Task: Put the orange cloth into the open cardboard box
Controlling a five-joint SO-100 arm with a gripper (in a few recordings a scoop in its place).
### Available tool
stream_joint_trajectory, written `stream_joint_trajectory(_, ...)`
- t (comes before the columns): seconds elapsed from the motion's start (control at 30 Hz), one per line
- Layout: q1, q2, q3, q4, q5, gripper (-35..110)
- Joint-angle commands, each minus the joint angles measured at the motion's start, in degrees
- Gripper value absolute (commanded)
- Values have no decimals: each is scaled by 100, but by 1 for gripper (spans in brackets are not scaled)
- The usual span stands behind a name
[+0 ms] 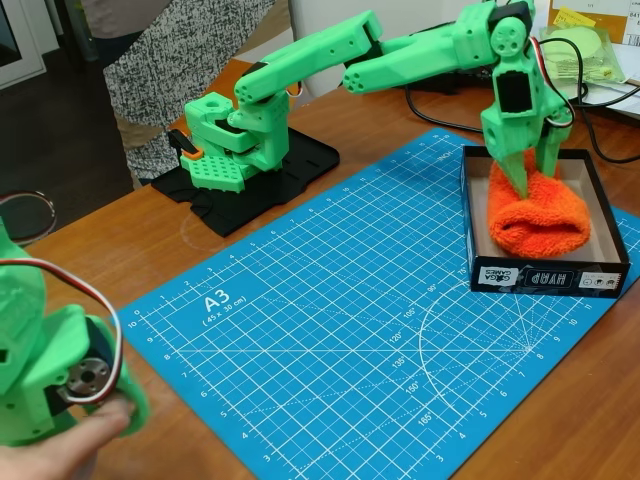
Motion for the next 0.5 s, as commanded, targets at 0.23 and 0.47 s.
stream_joint_trajectory(0.23, -167, 237, 26, 105, 237, 49)
stream_joint_trajectory(0.47, -255, 1301, 580, 114, 369, 51)
